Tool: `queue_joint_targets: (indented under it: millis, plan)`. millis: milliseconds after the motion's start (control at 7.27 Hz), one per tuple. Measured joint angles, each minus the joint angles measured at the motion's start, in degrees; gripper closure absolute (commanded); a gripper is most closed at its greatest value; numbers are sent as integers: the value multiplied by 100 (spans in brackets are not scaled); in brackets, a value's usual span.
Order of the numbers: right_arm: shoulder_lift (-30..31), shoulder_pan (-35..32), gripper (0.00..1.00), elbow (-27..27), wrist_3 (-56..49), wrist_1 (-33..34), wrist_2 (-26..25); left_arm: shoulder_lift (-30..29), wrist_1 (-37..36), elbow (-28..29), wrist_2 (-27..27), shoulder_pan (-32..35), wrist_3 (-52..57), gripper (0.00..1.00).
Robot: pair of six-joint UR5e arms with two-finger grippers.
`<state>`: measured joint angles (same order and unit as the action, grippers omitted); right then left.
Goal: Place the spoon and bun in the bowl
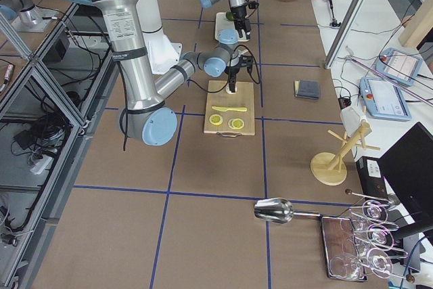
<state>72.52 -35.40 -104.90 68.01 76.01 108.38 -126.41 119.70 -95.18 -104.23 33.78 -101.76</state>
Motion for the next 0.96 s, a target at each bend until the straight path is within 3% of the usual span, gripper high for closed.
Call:
queue_joint_targets:
  millis: [138, 275, 413, 550, 963]
  plan:
    - [-35, 112, 14, 94, 4, 1, -90, 195, -247, -372, -152, 161, 201, 0]
    - [-47, 180, 34, 169, 5, 1, -134, 305, -577, -691, -219, 307, 406, 0]
    - [-50, 220, 74, 215, 11, 1, -151, 355, -912, -925, -292, 484, 590, 0]
    - [-55, 242, 100, 231, 14, 1, -153, 422, -1133, -1073, -432, 694, 783, 0]
    - [-159, 249, 100, 188, -13, 15, -116, 956, -1277, -1302, -758, 1332, 1615, 0]
